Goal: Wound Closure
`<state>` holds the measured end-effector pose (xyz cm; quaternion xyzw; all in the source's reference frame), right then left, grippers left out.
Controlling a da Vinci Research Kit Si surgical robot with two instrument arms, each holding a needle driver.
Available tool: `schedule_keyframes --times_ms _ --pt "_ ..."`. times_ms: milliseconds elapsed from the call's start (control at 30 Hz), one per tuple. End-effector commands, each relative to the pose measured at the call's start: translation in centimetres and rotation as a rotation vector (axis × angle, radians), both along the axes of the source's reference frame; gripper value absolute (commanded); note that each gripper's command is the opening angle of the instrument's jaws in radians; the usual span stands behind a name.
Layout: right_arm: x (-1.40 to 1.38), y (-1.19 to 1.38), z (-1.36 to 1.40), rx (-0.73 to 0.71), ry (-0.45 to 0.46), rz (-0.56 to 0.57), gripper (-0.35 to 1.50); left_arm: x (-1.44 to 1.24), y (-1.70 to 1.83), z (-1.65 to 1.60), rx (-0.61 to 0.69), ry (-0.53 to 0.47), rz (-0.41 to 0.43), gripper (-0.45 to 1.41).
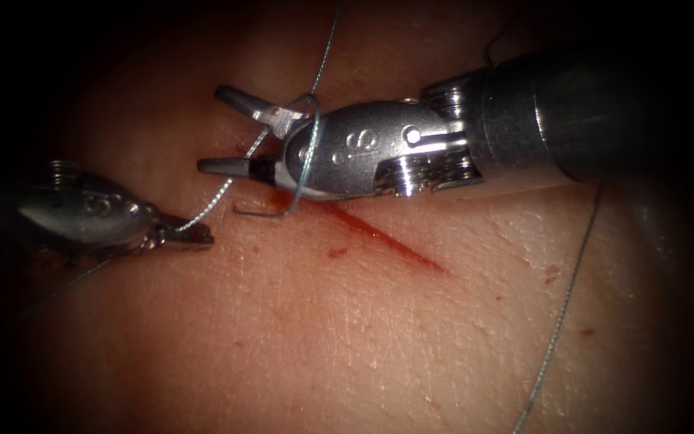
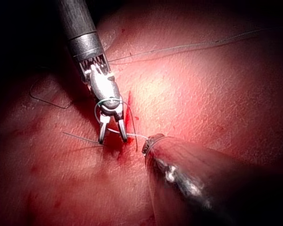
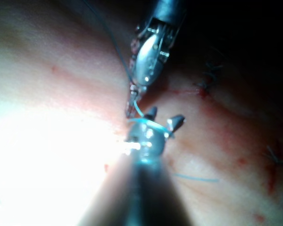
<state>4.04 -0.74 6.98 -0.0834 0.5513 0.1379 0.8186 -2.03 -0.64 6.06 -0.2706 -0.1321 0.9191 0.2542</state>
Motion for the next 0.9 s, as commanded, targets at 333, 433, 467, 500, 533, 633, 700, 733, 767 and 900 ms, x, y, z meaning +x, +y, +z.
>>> schedule_keyframes --times_ms 333,433,467,500,533,633,700,733,767,900 --pt "0.18 -0.2 0.26 -0.007 -0.043 -0.001 0.59 0.02 -0.06 -0.33 -0.008 0.003 0.026 -0.45" --pt "0.16 -0.25 0.29 -0.007 -0.056 -0.012 0.56 0.07 0.04 -0.48 -0.012 0.005 0.029 -0.45" --pt "0.16 -0.26 0.3 -0.006 -0.055 -0.016 0.56 0.09 0.07 -0.52 -0.016 0.005 0.031 -0.45" --pt "0.16 -0.27 0.3 -0.005 -0.06 -0.021 0.54 0.1 0.1 -0.55 -0.024 0.006 0.03 -0.45" --pt "0.16 -0.29 0.31 -0.005 -0.061 -0.024 0.54 0.12 0.15 -0.59 -0.028 0.008 0.03 -0.45" --pt "0.17 -0.33 0.31 -0.003 -0.061 -0.038 0.52 0.15 0.26 -0.65 -0.037 0.014 0.03 -0.45" --pt "0.19 -0.39 0.33 -0.001 -0.06 -0.058 0.47 0.18 0.39 -0.67 -0.052 0.028 0.036 -0.45" --pt "0.19 -0.42 0.33 0.001 -0.059 -0.067 0.46 0.18 0.42 -0.67 -0.052 0.03 0.035 -0.45" --pt "0.2 -0.43 0.33 0.001 -0.061 -0.07 0.44 0.19 0.46 -0.67 -0.054 0.032 0.038 -0.45" --pt "0.22 -0.46 0.35 0.002 -0.052 -0.084 0.37 0.2 0.6 -0.63 -0.058 0.039 0.037 -0.45"
